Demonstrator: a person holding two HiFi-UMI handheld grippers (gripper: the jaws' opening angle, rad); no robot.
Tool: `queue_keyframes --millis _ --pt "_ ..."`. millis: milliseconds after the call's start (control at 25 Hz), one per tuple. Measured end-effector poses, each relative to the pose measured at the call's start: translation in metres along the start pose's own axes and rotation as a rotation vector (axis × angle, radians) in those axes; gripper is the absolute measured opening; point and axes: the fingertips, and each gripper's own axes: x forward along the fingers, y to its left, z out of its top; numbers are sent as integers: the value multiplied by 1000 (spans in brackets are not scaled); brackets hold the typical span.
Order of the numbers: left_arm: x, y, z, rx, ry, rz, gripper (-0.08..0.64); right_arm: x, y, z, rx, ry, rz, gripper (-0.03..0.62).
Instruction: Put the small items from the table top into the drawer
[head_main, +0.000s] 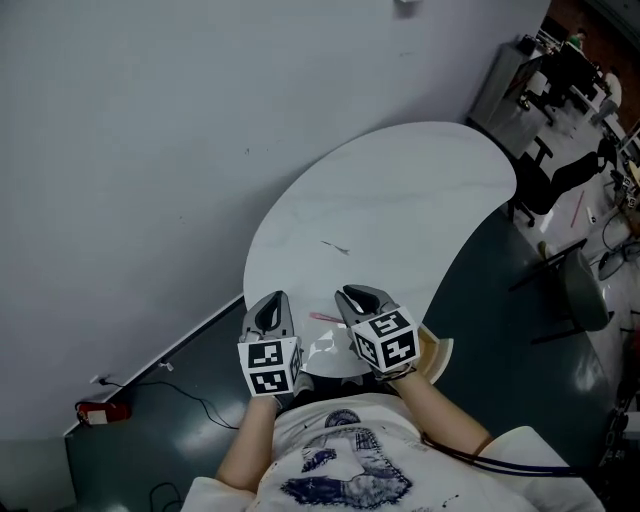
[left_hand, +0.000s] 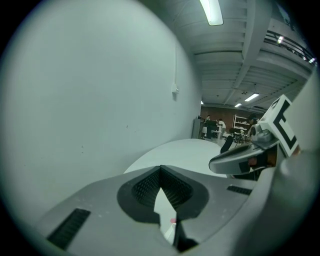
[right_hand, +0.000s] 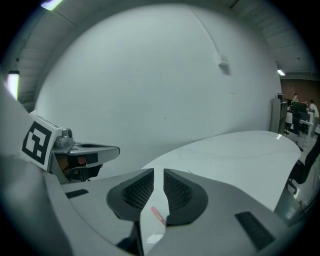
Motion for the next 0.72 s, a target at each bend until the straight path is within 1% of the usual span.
queue_keyframes --millis 200,360,440,600,720 --pt "3 11 -18 -29 28 27 35 20 7 -18 -40 73 65 65" --pt "7 16 -27 -40 45 45 35 35 13 -39 -73 142 128 126" --pt "9 18 -32 -42 51 52 35 40 14 -48 -97 170 152 143" --pt "17 22 -40 -43 70 59 35 51 14 -62 -120 214 191 149" --pt "25 24 -46 -43 89 59 35 62 16 -78 -158 266 221 147"
